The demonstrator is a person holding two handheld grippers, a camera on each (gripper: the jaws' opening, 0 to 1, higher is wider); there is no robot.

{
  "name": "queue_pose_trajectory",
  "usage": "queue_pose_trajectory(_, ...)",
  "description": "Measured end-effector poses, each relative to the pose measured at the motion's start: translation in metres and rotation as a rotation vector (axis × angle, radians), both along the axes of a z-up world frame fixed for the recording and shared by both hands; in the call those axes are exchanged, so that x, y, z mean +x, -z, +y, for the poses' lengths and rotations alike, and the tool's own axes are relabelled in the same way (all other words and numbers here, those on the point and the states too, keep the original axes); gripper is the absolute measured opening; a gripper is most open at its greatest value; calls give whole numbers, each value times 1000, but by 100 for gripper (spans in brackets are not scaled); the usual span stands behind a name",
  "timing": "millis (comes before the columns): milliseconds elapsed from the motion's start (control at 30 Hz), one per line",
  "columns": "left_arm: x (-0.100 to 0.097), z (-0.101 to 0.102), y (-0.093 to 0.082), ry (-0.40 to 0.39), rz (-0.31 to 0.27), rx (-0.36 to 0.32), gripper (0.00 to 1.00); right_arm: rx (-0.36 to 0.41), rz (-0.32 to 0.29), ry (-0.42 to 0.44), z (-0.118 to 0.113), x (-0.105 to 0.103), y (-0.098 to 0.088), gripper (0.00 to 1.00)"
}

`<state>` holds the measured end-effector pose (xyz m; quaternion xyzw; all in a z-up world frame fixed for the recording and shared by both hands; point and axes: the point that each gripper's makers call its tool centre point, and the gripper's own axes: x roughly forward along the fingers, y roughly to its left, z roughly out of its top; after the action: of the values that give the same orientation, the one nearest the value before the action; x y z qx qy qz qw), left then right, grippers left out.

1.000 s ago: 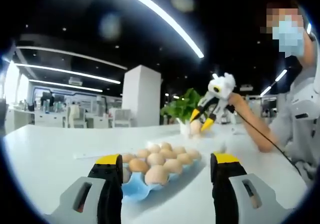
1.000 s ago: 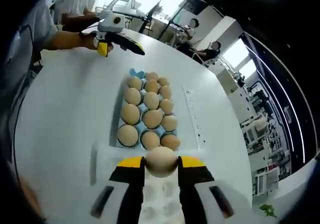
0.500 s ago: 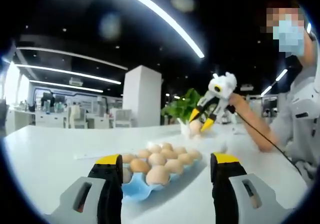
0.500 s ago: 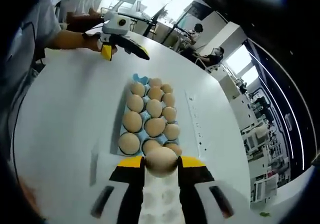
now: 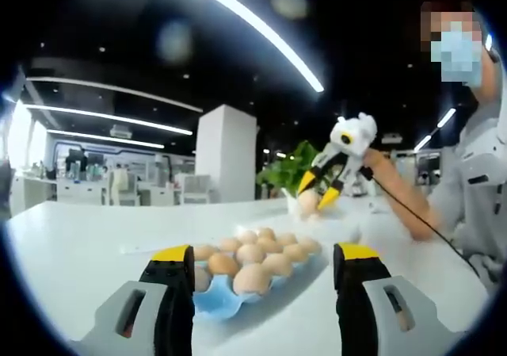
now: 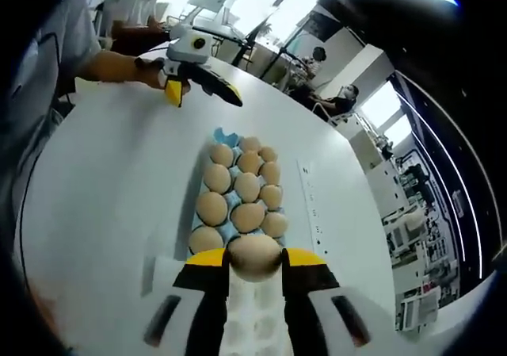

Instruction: Pick up the eggs on the table and place them into the egg tray on the table

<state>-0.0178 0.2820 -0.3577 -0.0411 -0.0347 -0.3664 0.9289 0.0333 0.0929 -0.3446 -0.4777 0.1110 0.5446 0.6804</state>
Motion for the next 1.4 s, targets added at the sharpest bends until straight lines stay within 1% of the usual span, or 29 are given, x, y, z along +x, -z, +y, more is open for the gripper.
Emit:
queue_pose_trajectory(167,0,3,-1,-10,-5,-1,72,9,-15,-25,10,-1,-1,27)
queue_pose_trajectory(300,1,4,0,-15,-7,10,72,27,-6,-65,23,-11,-3,27)
queue_pose_trajectory(400,1,4,1,-17,-8,16,72,44,-14,-77,30,-13,-6,27)
queue_pose_trajectory(600,1,4,1,-18,-10,18,72,51,-17,-87,33,-14,-7,27)
queue_pose_trajectory(700,1,5,0,-25,-16,21,72,82,-24,-107,43,-15,-10,27)
queue_pose_trajectory(833,2,10,-1,-42,-23,17,72,106,-22,-130,52,-17,-11,27)
queue_pose_trajectory(1000,2,11,-2,-46,-26,21,72,114,-28,-135,55,-17,-11,28)
queue_pose_trajectory(1033,3,11,-1,-47,-27,22,72,143,-46,-147,62,-17,-17,28)
queue_pose_trajectory(1067,3,11,-1,-47,-26,24,72,152,-47,-152,64,-17,-18,28)
queue_pose_trajectory(1400,4,11,0,-48,-26,23,72,217,-64,-153,76,-15,-27,28)
